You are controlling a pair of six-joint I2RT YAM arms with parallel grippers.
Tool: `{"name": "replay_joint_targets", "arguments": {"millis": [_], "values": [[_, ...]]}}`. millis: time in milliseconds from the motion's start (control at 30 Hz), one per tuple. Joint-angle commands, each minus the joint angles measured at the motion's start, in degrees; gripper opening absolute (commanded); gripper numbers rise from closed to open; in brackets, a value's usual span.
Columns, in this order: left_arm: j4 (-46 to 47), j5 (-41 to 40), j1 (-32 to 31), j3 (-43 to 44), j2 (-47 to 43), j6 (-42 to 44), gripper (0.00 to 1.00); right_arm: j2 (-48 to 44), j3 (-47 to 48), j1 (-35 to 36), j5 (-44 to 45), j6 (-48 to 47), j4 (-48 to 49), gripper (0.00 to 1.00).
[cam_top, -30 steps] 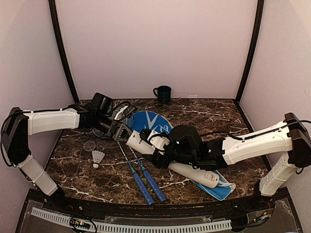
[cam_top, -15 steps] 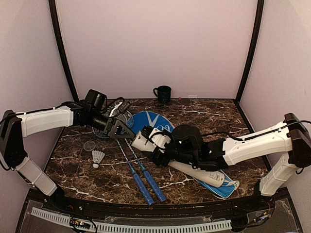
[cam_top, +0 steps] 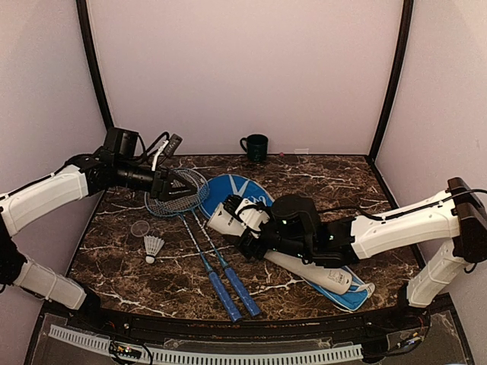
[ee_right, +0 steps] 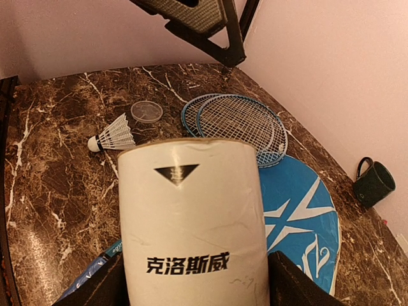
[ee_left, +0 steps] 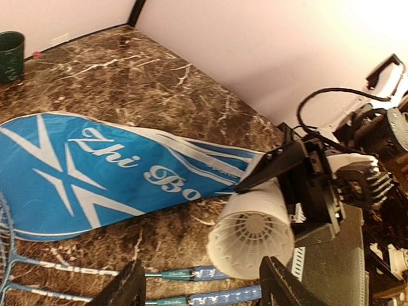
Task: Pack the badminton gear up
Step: Pick up the shuttlecock from the center of the board.
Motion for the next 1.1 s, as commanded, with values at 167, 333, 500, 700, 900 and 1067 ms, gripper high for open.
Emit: {"name": "replay_joint_targets", "arguments": {"millis": [167, 333, 500, 700, 900, 1067], "values": [[2.44, -17.15, 2.29, -7.55, -8.01, -6.11, 0.62, -2.25, -0.92, -0.19, 0.89, 1.72, 3.11, 0.72], [-2.26, -25.09, 5.20, -12.43, -10.46, -11.66, 0.60, -2.23, -1.51, -0.14, 0.80, 1.90, 3.19, 0.72], [-4.34, -28.64, 6.23, -16.96, -11.85, -14.76, 0.59, -2.02, -2.27, -0.38, 0.52, 2.26, 4.22, 0.72], [-5.56, -28.47, 6.25, -18.56, -7.93, -16.98, 0.59, -2.10, -3.08, -0.38, 0.36, 2.86, 5.21, 0.72], [-7.65, -28.43, 6.28, -19.12, -3.55, -18.24, 0.52, -2.53, -4.19, -0.42, 0.62, 3.36, 5.63, 0.72], [-6.62, -27.34, 6.20, -19.94, -1.83, -19.04, 0.51, -2.43, -4.98, -0.43, 0.54, 3.85, 6.64, 0.72]]}}
